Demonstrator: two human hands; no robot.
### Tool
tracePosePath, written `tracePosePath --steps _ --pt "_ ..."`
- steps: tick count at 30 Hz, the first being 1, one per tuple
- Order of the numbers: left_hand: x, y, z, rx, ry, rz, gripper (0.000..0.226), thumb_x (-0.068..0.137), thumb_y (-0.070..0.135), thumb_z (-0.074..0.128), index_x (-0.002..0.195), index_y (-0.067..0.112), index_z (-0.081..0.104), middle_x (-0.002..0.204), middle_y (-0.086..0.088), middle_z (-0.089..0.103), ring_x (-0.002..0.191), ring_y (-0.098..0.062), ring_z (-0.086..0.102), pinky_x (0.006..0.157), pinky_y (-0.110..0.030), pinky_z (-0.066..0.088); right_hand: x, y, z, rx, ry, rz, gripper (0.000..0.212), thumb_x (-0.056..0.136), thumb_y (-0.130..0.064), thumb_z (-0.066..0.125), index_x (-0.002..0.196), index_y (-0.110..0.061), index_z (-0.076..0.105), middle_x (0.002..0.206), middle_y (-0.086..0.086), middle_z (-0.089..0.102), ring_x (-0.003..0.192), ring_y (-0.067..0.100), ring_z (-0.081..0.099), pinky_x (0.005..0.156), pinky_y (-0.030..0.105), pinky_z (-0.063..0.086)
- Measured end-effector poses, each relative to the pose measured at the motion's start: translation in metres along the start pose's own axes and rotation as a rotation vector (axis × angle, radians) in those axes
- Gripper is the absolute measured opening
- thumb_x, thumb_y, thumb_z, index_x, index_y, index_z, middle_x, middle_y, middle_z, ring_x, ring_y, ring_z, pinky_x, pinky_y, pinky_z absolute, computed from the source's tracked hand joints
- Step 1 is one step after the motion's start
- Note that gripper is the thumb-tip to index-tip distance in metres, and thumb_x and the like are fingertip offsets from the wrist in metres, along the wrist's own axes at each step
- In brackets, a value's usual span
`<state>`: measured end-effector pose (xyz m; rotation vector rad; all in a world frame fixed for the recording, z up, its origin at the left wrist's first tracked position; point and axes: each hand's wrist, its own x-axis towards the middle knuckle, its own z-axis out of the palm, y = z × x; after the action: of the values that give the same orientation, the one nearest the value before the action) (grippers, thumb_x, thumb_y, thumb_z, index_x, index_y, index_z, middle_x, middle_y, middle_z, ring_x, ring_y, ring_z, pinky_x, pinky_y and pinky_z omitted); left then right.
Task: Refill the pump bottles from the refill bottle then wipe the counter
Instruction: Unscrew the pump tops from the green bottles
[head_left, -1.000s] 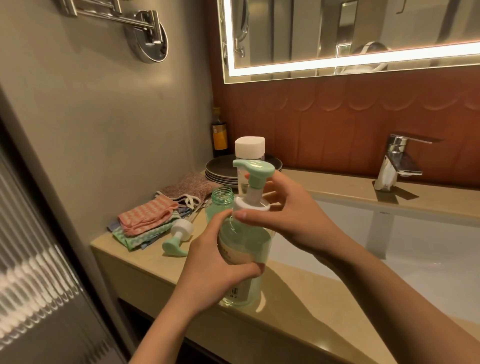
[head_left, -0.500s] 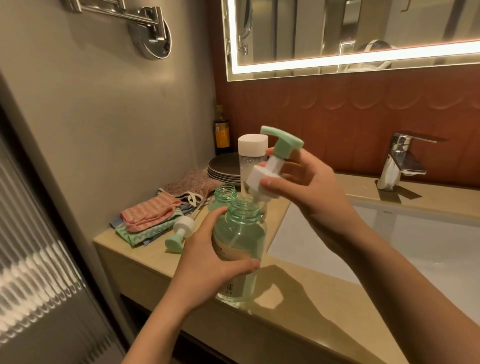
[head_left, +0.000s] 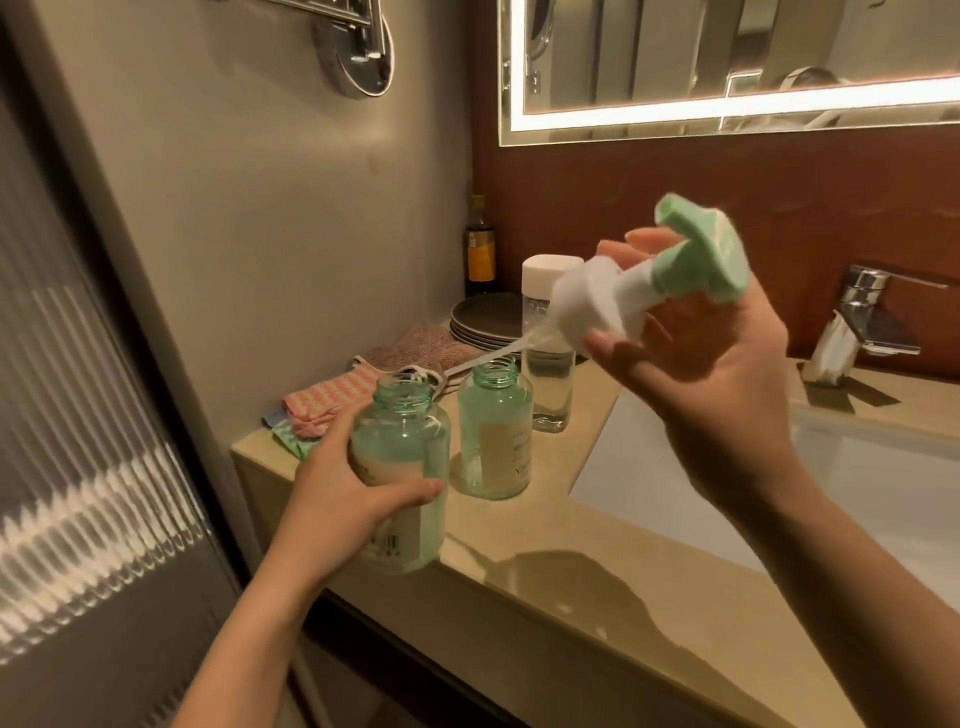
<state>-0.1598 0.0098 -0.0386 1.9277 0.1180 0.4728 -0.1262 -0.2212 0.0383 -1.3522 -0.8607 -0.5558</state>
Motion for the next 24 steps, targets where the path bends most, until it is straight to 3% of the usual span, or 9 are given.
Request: tracePosePath --steps 4,7,9,12,14,16,19,21,24 --pt "0.003 -0.013 -0.019 -0.008 0.094 -0.077 0.092 0.053 0.023 0.091 0.132 0.031 0.045 0.117 0.006 0.063 0.103 -0.015 0.061 0.089 -0.039 0.05 -0.019 0.03 0.014 -0.196 -0.172 -0.075 0.05 0.074 -0.016 0.074 0.118 -0.014 0.051 0.117 -0.004 0.059 0.11 0.013 0.058 0.088 0.024 0.05" --pt "0.002 -0.017 -0.03 -0.031 0.126 -0.075 0.087 0.052 0.022 0.091 0.128 0.03 0.049 0.112 0.007 0.065 0.101 -0.016 0.063 0.089 -0.041 0.051 -0.034 0.058 0.024 -0.321 -0.373 -0.182 0.048 0.076 -0.019 0.073 0.119 -0.013 0.053 0.116 0.0 0.062 0.107 0.01 0.058 0.088 0.023 0.05" --pt "0.002 -0.019 -0.034 -0.041 0.132 -0.076 0.089 0.047 0.028 0.088 0.128 0.03 0.05 0.112 0.008 0.065 0.101 -0.014 0.063 0.088 -0.04 0.051 -0.04 0.078 0.038 -0.529 -0.535 -0.292 0.05 0.076 -0.018 0.074 0.12 -0.014 0.052 0.119 0.006 0.062 0.108 0.014 0.058 0.089 0.025 0.051" --pt "0.002 -0.022 -0.036 -0.066 0.15 -0.071 0.092 0.041 0.036 0.088 0.125 0.032 0.052 0.108 0.01 0.067 0.098 -0.01 0.065 0.086 -0.039 0.053 -0.048 0.107 0.06 -0.825 -0.708 -0.435 0.034 0.081 -0.012 0.065 0.115 -0.009 0.057 0.117 0.011 0.062 0.098 0.023 0.062 0.075 0.034 0.057" --pt "0.001 -0.022 -0.037 -0.079 0.156 -0.068 0.092 0.035 0.045 0.082 0.122 0.034 0.053 0.106 0.012 0.068 0.096 -0.009 0.066 0.086 -0.042 0.054 -0.049 0.125 0.069 -0.942 -0.78 -0.495 0.027 0.084 -0.011 0.058 0.111 -0.009 0.058 0.111 0.012 0.062 0.092 0.026 0.063 0.081 0.042 0.057" --pt "0.0 -0.024 -0.039 -0.085 0.161 -0.063 0.09 0.035 0.046 0.081 0.119 0.035 0.054 0.106 0.011 0.068 0.096 -0.01 0.066 0.087 -0.044 0.054 -0.047 0.142 0.073 -1.059 -0.775 -0.607 0.022 0.083 -0.009 0.054 0.103 -0.011 0.06 0.105 0.011 0.065 0.09 0.024 0.065 0.103 0.043 0.041" --pt "-0.001 -0.029 -0.042 -0.08 0.168 -0.066 0.085 0.037 0.041 0.083 0.117 0.038 0.054 0.105 0.011 0.068 0.095 -0.007 0.066 0.087 -0.043 0.054 -0.045 0.157 0.078 -1.224 -0.7 -0.701 0.022 0.084 -0.007 0.043 0.089 -0.015 0.063 0.094 0.005 0.069 0.093 0.021 0.065 0.111 0.046 0.028" --pt "-0.001 -0.032 -0.043 -0.071 0.177 -0.067 0.089 0.036 0.044 0.081 0.119 0.036 0.054 0.106 0.012 0.068 0.096 -0.008 0.065 0.087 -0.043 0.054 -0.045 0.161 0.082 -1.34 -0.652 -0.709 0.025 0.084 -0.009 0.04 0.082 -0.018 0.063 0.087 -0.001 0.07 0.095 0.02 0.056 0.105 0.046 0.032" --pt "-0.001 -0.033 -0.043 -0.076 0.192 -0.068 0.091 0.035 0.046 0.08 0.121 0.034 0.054 0.106 0.012 0.068 0.096 -0.008 0.065 0.087 -0.043 0.054 -0.046 0.165 0.088 -1.441 -0.612 -0.666 0.027 0.081 -0.006 0.039 0.074 -0.017 0.063 0.077 -0.002 0.068 0.082 0.018 0.052 0.08 0.034 0.031"
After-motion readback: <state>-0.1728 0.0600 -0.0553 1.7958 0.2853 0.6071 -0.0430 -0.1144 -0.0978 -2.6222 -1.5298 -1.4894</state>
